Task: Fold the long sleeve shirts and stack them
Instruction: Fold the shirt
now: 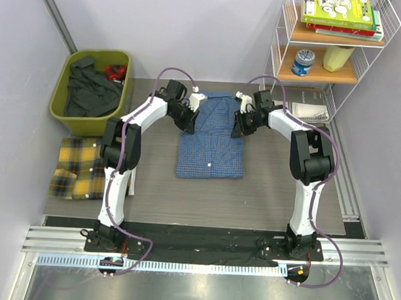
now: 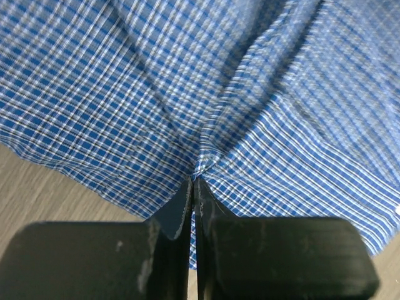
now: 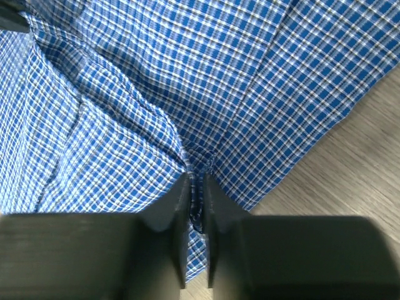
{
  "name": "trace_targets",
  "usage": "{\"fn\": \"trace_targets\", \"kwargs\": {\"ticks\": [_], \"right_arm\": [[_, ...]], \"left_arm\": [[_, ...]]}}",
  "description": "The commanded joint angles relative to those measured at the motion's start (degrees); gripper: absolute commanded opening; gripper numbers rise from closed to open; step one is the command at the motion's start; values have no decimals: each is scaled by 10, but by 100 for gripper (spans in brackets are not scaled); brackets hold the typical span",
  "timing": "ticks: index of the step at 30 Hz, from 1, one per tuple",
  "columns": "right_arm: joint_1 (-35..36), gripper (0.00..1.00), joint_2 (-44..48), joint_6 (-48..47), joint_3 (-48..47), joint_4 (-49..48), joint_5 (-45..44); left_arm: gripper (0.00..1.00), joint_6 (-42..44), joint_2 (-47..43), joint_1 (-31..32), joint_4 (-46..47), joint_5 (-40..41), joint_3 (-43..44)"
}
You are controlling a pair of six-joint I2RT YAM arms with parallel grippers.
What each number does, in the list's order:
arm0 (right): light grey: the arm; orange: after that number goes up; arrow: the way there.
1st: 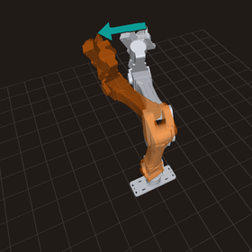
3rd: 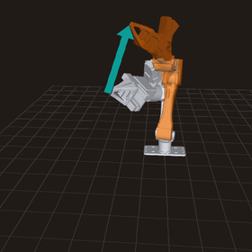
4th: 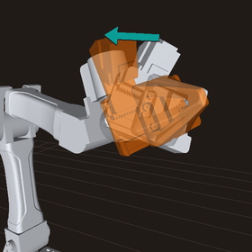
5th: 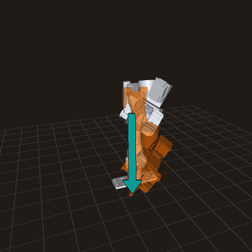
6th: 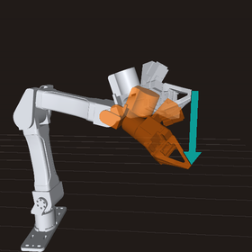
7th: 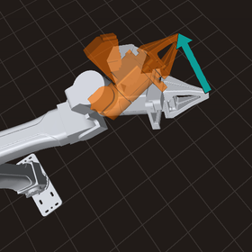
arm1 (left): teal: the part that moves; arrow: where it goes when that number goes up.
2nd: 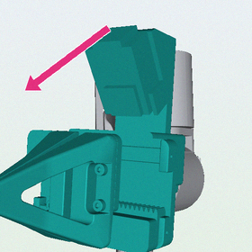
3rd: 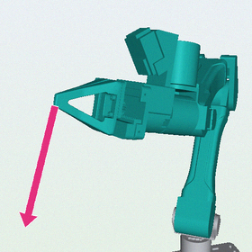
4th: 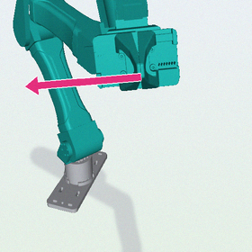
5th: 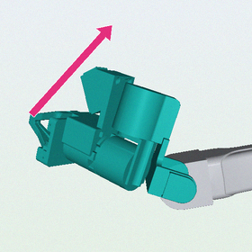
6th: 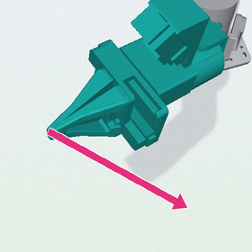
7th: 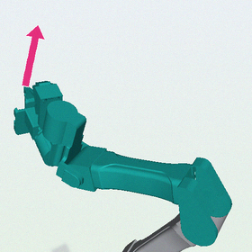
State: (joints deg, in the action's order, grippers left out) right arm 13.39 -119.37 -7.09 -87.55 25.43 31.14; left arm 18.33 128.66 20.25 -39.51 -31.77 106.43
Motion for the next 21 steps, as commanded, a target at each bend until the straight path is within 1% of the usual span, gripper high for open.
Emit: {"fn": "trace_targets", "kwargs": {"ticks": [1,2,3,4,5,6,7,8,9,10,11,12,13,14,15,16,17,18,19,20,21], "right_arm": [[2,26,12,5,-15,-20,-18],[-2,40,31,8,-22,-19,-17],[-6,47,42,14,-25,-19,-14],[-9,54,57,18,-30,-16,-13],[-14,63,72,23,-39,-3,-10],[-25,80,107,23,-42,6,-6],[-30,88,127,25,-43,15,8],[-35,94,146,33,-33,25,22],[-41,100,191,52,-23,31,37],[-40,100,210,66,-10,36,77],[-37,100,228,87,24,40,101],[-34,100,244,138,47,39,126],[-15,100,271,163,73,33,152],[-5,100,285,188,131,0,182],[7,100,297,223,163,-26,198],[36,100,320,292,195,-95,209],[48,100,328,333,251,-133,226],[63,100,333,364,275,-168,231],[82,100,336,412,294,-224,233],[91,100,335,426,323,-244,232],[96,100,332,436,335,-261,232]], "left_arm": [[11,-38,6,-7,12,17,26],[19,-50,-9,-18,15,14,26],[37,-68,-22,-26,24,12,12],[43,-88,-41,-36,60,3,-2],[49,-141,-84,-59,80,-27,-16],[71,-166,-112,-71,99,-49,-50],[81,-180,-138,-79,120,-61,-64],[85,-213,-163,-86,123,-86,-83],[89,-217,-220,-85,123,-105,-102],[96,-233,-245,-82,125,-116,-156],[100,-256,-274,-73,149,-128,-189],[100,-306,-314,-65,163,-168,-222],[100,-332,-334,-57,179,-184,-295],[100,-364,-351,-37,232,-190,-329],[100,-441,-381,-27,268,-210,-370],[100,-479,-393,-7,315,-217,-434],[100,-520,-399,3,391,-219,-462],[100,-554,-404,13,435,-221,-484],[100,-619,-402,27,475,-233,-501],[100,-644,-399,32,516,-239,-535],[100,-663,-398,37,579,-236,-547]]}}
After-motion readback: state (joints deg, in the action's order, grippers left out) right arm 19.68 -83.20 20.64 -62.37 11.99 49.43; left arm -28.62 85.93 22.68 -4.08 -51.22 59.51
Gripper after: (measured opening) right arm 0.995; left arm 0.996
